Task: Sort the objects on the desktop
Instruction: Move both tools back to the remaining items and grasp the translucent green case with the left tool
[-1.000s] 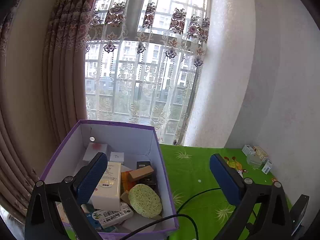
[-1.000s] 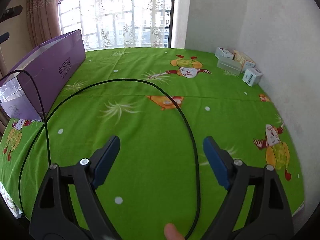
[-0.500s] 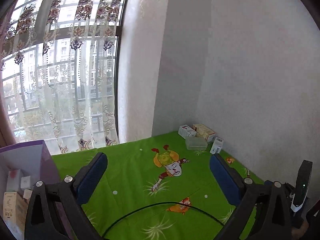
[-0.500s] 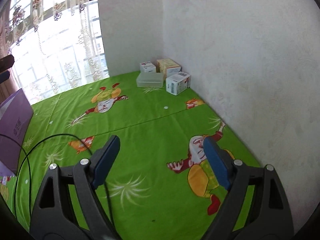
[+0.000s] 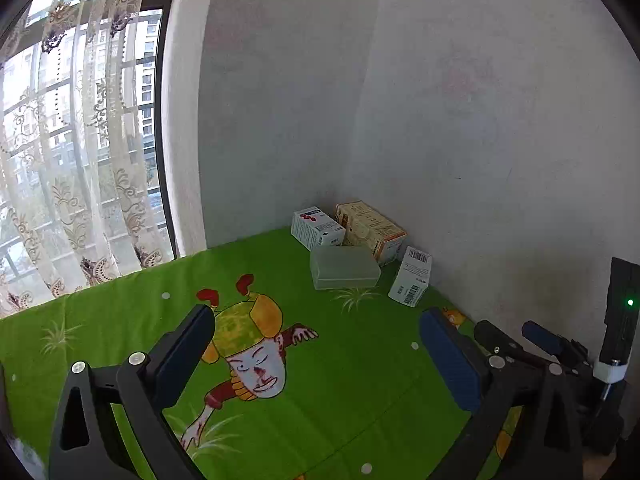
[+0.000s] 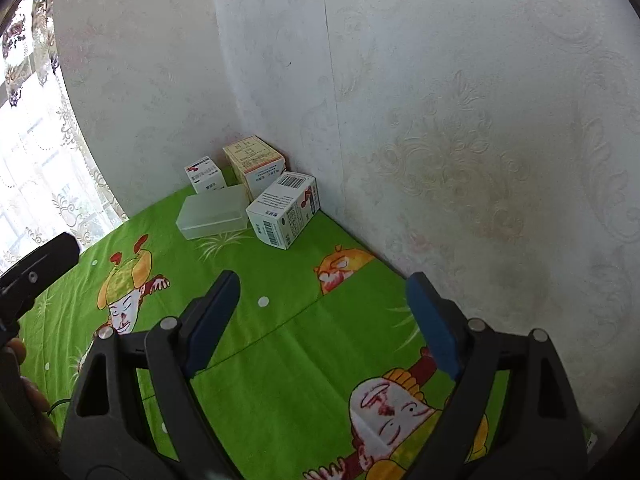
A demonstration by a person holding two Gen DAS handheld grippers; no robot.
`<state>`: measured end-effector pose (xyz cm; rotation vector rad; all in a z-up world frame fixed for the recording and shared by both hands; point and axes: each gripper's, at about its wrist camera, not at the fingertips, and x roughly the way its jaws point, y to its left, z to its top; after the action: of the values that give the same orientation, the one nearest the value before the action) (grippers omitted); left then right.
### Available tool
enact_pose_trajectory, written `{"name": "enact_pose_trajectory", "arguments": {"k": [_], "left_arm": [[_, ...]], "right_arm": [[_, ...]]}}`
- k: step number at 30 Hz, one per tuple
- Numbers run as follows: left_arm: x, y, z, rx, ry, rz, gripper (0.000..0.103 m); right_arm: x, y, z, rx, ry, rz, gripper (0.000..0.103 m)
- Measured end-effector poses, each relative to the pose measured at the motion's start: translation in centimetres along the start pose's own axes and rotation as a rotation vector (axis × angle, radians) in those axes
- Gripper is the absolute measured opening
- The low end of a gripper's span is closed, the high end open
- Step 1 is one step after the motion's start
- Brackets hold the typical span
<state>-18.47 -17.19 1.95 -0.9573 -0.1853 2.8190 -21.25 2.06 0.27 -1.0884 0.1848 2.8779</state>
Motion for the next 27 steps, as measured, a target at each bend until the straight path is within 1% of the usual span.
{"name": "enact_pose_trajectory", "arguments": {"k": [3,7,13,15,20,23,25,26,27], "left_arm": [[4.1,-1.3,0.6,0.009,0.05,-0.014,0.103],[8.9,-2.3,1.3,-0.003,0.101,-0.002,0.103],[14.4,-2.9,2.2,-0.016,0.165,0.025,0.103],[15.6,-3.0,2.4,-0.008,0.184,0.033,0.103],[17.9,-3.4,2.7,-0.008,0.222,0.039,0.103],[19.0,-3.2,2.8,-0.009,0.265,0.076,0.103],[19.2,-3.2,2.6,0.018,0.276,0.1,0.103],[19.2,-3.0,2.5,0.024,0.282,0.105,0.101],[19.1,-2.9,2.4,0.034,0.279,0.108,0.095]], "right_arm": [[0.9,-0.1,0.2,0.0,0.006,-0.014,0.086],[1.6,-0.5,0.3,0.015,0.002,-0.03,0.087],[1.9,-0.5,0.3,0.012,-0.004,-0.03,0.088],[2.0,-0.6,0.3,0.016,-0.011,-0.046,0.088],[2.2,-0.9,0.8,0.026,-0.016,-0.053,0.088],[2.5,-0.5,1.4,0.027,-0.017,-0.057,0.089],[2.9,-0.3,1.7,0.03,-0.017,-0.057,0.089],[3.1,-0.1,1.9,0.032,-0.017,-0.06,0.089],[3.3,0.1,2.0,0.036,-0.014,-0.064,0.089]]}}
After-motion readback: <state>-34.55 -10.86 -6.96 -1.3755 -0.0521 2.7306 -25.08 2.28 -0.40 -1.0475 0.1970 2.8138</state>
